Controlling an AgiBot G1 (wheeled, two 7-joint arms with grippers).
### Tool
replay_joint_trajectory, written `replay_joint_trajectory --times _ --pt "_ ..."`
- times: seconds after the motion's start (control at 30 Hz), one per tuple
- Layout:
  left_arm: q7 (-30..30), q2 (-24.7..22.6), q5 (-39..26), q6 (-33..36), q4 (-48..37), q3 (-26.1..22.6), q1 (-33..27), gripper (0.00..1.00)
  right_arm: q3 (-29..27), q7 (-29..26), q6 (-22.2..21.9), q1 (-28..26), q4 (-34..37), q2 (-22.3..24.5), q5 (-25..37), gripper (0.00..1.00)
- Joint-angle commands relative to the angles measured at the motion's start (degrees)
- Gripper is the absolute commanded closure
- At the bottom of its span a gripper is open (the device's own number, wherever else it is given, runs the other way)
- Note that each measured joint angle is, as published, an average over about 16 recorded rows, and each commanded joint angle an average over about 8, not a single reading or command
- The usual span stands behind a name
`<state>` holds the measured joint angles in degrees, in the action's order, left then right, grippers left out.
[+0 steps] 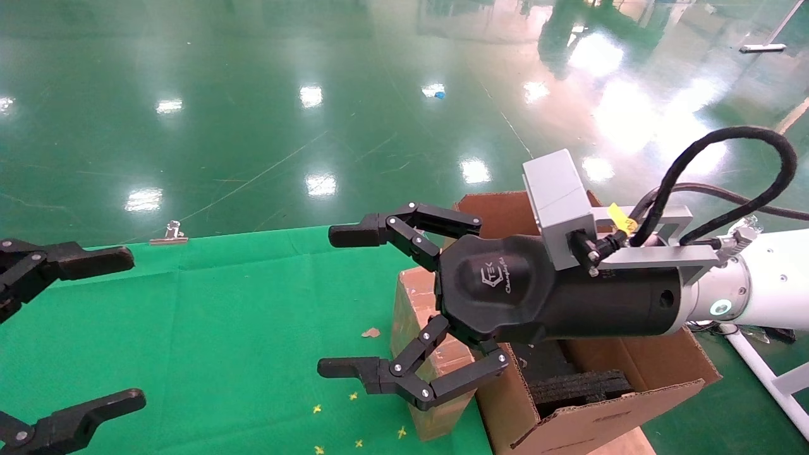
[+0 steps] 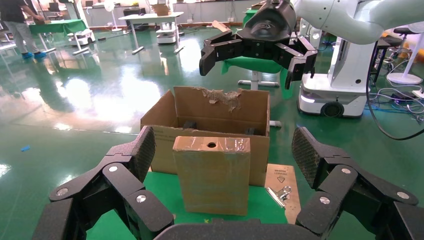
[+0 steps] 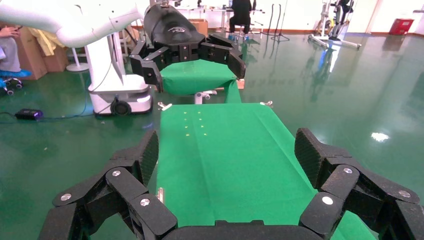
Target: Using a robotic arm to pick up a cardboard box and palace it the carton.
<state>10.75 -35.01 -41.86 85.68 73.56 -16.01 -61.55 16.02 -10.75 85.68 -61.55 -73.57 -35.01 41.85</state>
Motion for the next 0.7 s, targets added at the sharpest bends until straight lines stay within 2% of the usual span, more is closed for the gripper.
replay_joint_trajectory --times 0.03,0.3,0.43,0.57,0.7 --pt "0.0 0.0 0.0 0.0 0.0 0.0 0.0 0.0 0.0 0.0 0.0 0.0 0.0 0.0 0.0 0.0" --pt "0.0 0.0 0.0 0.0 0.0 0.0 0.0 0.0 0.1 -0.1 0.0 0.0 0.0 0.0 0.3 0.0" --pt "0.0 0.0 0.0 0.0 0.0 0.0 0.0 0.0 1.5 -1.2 -0.4 -1.0 -0.8 -0.2 2.8 0.0" --pt "0.0 0.0 0.0 0.0 0.0 0.0 0.0 0.0 4.9 -2.4 -0.4 -4.6 -2.6 -1.2 10.4 0.0" --pt "0.0 0.0 0.0 0.0 -0.1 -0.1 0.0 0.0 11.1 -3.7 1.6 -11.4 -3.8 -4.5 22.4 0.0"
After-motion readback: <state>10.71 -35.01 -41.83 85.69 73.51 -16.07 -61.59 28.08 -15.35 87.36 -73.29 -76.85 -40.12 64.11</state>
